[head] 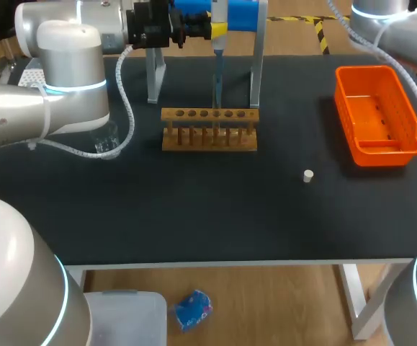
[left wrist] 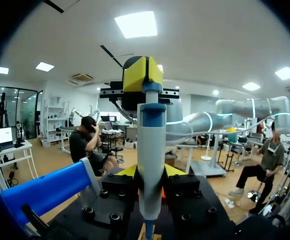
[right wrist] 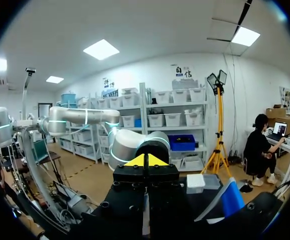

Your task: Invert the test tube, pick up the pipette, mount the tip to pipette, aspirate from beaker and dispense into the tube, eject the tip, return the pipette, and cap with the stopper.

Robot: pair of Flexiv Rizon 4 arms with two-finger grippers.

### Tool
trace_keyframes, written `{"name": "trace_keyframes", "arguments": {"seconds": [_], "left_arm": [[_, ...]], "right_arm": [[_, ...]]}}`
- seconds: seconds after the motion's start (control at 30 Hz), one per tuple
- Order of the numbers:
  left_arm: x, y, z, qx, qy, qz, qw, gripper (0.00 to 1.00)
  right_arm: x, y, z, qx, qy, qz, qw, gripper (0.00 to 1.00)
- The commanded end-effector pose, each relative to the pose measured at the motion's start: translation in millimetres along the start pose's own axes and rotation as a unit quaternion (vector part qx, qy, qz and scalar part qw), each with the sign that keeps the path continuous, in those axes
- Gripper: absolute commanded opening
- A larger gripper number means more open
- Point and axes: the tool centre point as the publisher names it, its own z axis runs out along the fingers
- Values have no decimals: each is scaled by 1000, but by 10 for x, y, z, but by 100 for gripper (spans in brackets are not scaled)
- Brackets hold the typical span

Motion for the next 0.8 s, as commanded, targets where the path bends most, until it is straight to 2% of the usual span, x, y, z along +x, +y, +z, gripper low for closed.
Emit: {"name": "trace_keyframes", "arguments": {"seconds": [0.03, 0.8], "left_arm": [[4, -33, 4, 1, -1, 1, 1000, 0], [4, -33, 4, 1, -1, 1, 1000, 0]], "right_arm": [[-17, -66, -10, 0, 3, 3, 1000, 0], [-15, -189, 4, 5, 2, 16, 1000, 0]]}}
